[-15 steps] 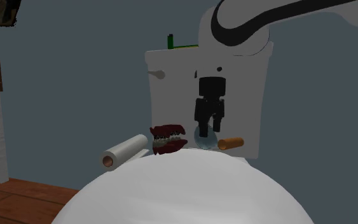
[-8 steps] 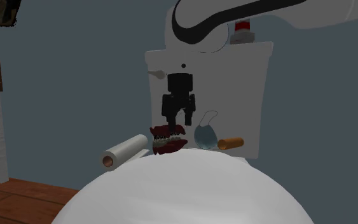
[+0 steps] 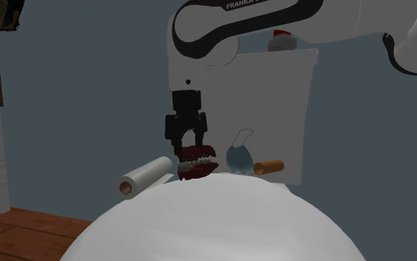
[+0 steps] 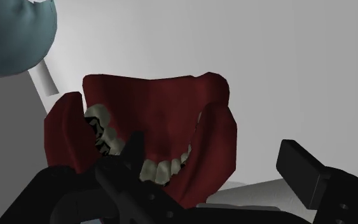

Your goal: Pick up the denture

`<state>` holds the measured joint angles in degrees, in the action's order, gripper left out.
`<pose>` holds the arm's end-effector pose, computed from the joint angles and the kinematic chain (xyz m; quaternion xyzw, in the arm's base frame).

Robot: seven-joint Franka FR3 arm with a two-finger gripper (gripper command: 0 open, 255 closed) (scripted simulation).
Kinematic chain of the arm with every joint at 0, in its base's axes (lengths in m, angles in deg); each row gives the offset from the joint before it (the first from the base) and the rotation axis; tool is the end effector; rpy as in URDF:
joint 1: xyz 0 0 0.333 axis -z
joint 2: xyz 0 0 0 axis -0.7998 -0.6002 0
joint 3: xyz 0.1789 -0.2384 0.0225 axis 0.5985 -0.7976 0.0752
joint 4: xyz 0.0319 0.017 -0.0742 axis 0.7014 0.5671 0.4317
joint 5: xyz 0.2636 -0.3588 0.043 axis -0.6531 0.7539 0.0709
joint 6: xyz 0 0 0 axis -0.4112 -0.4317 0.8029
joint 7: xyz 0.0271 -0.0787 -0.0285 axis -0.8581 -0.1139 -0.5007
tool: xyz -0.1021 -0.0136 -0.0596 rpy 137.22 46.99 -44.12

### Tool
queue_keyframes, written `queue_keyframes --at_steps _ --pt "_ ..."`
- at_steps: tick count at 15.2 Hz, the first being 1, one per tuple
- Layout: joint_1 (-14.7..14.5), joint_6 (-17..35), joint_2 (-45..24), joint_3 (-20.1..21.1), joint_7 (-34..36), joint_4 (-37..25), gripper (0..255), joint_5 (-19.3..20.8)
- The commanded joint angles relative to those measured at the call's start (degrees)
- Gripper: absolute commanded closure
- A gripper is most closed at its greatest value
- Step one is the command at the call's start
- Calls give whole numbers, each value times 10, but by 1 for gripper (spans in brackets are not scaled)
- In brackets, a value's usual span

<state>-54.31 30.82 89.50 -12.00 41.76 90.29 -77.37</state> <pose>0.5748 0.1519 0.5531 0.9966 0.0777 -0.0051 0.0255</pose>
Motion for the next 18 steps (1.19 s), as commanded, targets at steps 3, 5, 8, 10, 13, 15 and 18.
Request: queue_keyframes --at_steps 3,5,8,10,13,15,18 --pt "0 29 1 0 1 30 0 0" --pt "0 34 2 0 1 35 0 0" --pt "0 33 0 0 1 33 255 0" --pt "0 33 0 0 1 33 255 0" --pt "0 33 0 0 1 33 255 0" --pt "0 34 2 0 1 35 255 0" --pt "0 10 -1 0 0 9 255 0"
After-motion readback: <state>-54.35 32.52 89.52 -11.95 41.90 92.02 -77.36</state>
